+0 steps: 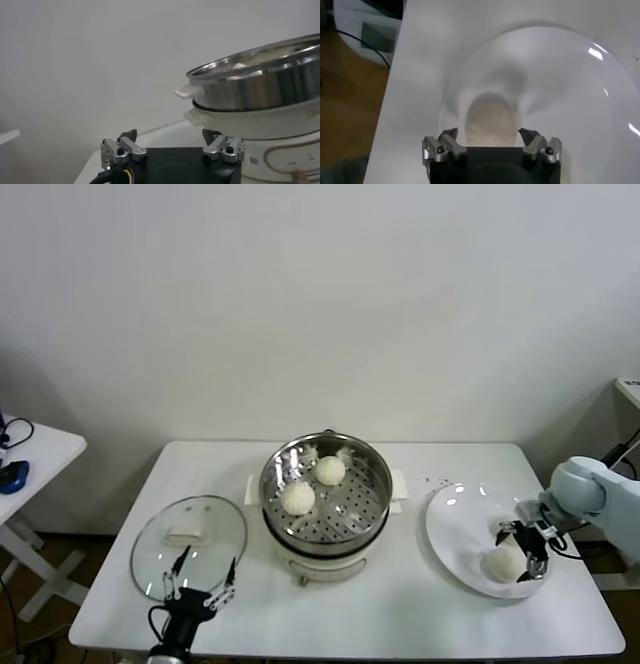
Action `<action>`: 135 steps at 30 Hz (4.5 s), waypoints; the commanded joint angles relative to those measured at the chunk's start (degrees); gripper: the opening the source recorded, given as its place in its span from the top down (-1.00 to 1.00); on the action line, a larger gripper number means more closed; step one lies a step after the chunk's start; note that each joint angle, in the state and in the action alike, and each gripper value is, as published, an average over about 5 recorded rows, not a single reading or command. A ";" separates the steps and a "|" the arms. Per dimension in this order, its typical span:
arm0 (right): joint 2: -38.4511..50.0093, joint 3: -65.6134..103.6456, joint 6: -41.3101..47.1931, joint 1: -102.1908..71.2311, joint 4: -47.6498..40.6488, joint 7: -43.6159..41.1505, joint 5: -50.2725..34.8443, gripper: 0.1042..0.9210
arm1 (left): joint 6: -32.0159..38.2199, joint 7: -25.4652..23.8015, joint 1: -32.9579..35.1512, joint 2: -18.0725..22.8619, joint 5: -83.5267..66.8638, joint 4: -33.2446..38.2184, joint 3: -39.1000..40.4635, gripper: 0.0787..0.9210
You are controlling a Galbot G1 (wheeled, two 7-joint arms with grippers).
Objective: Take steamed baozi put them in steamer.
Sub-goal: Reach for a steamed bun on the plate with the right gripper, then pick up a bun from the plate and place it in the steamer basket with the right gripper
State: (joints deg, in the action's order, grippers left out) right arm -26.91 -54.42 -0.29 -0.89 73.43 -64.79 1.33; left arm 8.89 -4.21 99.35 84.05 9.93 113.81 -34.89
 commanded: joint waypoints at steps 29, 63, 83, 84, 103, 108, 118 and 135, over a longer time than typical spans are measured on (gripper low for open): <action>-1.98 1.18 -0.45 1.27 -1.80 -1.14 -0.78 -0.33 | -0.06 0.05 -0.15 -0.08 -0.18 -0.36 -0.24 -0.77; -32.84 -17.13 -22.86 41.56 19.39 -4.84 12.36 -0.33 | -0.32 -0.11 0.59 0.05 0.48 0.25 0.52 -0.77; -42.31 -16.80 -22.16 27.24 16.35 -4.53 16.32 -0.34 | -0.24 0.06 1.40 -0.01 0.36 0.72 0.13 -0.77; -42.16 -16.91 -22.12 27.09 16.50 -4.54 16.37 -0.34 | -0.25 0.06 1.37 -0.03 0.36 0.73 0.10 -0.77; -39.40 -17.27 -22.76 26.32 18.01 -4.63 17.35 -0.34 | -0.37 0.05 1.28 0.03 0.55 0.44 0.12 -0.77; -38.57 -17.33 -23.07 26.27 18.06 -4.77 17.67 -0.34 | -0.47 0.06 1.15 0.10 0.71 0.44 0.23 -0.77; -37.95 -17.20 -23.45 25.71 17.95 -4.67 18.02 -0.35 | -0.50 0.09 1.10 0.30 0.98 0.25 0.34 -0.77; -37.22 -13.68 -25.75 27.45 16.76 -4.80 18.13 -0.76 | -0.72 0.18 0.76 0.22 0.81 0.28 0.12 -0.77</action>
State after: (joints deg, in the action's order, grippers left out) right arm -64.63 -69.95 -25.39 25.71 90.49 -69.58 19.71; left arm 8.14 -4.03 100.13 84.38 10.85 114.14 -34.69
